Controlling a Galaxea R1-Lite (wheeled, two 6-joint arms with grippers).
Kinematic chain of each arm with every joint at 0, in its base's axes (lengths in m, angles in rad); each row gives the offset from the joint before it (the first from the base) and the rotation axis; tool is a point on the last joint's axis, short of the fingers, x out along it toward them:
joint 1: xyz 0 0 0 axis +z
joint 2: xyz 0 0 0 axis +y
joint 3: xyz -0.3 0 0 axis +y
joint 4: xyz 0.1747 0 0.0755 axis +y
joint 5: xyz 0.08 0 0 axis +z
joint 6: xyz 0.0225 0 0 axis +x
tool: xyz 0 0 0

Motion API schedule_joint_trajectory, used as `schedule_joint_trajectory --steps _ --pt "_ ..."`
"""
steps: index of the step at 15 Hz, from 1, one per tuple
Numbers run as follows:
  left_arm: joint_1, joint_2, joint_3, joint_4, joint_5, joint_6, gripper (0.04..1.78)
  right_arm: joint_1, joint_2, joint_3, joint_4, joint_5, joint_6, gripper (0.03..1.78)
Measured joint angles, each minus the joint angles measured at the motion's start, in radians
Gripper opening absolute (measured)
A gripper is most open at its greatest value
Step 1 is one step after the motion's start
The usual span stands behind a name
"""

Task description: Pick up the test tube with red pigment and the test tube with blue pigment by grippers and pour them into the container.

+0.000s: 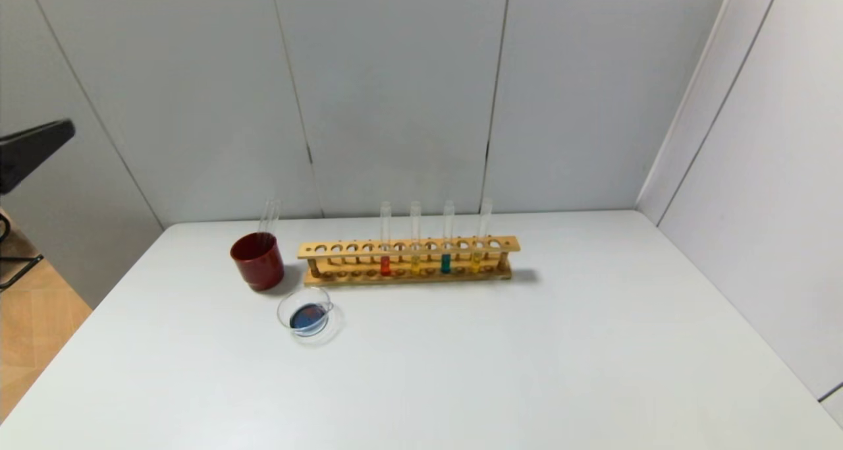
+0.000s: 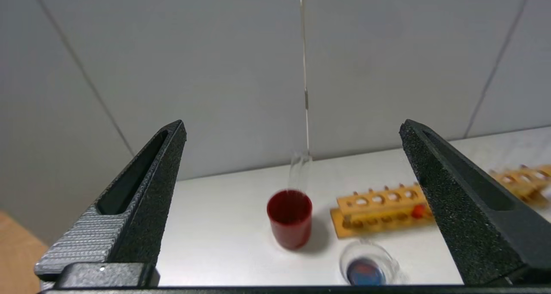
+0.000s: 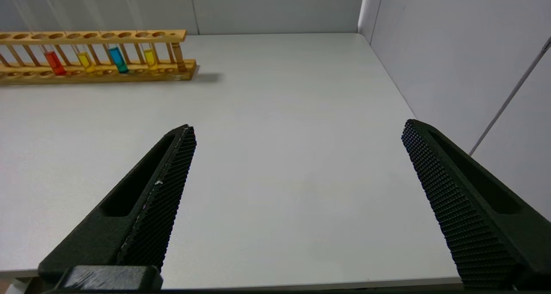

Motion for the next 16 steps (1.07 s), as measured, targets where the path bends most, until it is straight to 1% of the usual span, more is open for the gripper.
schedule_joint_trajectory --steps 2,3,6,7,8,10,12,14,15,16 --pt "0.002 -0.213 0.090 0.097 -0.004 -0.002 1.75 0.000 0.000 0.000 0.000 0.000 0.000 1.75" --pt "-0.005 -0.327 0.127 0.166 -0.004 -0.003 1.75 0.000 0.000 0.000 0.000 0.000 0.000 1.75" --pt "-0.076 -0.606 0.198 0.377 0.001 -0.004 1.75 0.000 0.000 0.000 0.000 0.000 0.000 1.75" --pt "-0.093 -0.679 0.230 0.424 0.002 -0.006 1.75 0.000 0.000 0.000 0.000 0.000 0.000 1.75" --pt "-0.104 -0.745 0.270 0.443 0.004 -0.010 1.75 0.000 0.000 0.000 0.000 0.000 0.000 1.75" --pt "-0.115 -0.849 0.376 0.409 0.037 -0.033 1.75 0.000 0.000 0.000 0.000 0.000 0.000 1.75" --pt "-0.118 -0.896 0.502 0.291 0.106 -0.058 1.75 0.000 0.000 0.000 0.000 0.000 0.000 1.75" --pt "-0.119 -0.918 0.638 0.165 0.129 -0.053 1.75 0.000 0.000 0.000 0.000 0.000 0.000 1.75" --pt "-0.119 -0.924 0.687 0.132 0.135 -0.049 1.75 0.000 0.000 0.000 0.000 0.000 0.000 1.75" --pt "-0.119 -0.927 0.710 0.150 0.145 -0.042 1.75 0.000 0.000 0.000 0.000 0.000 0.000 1.75"
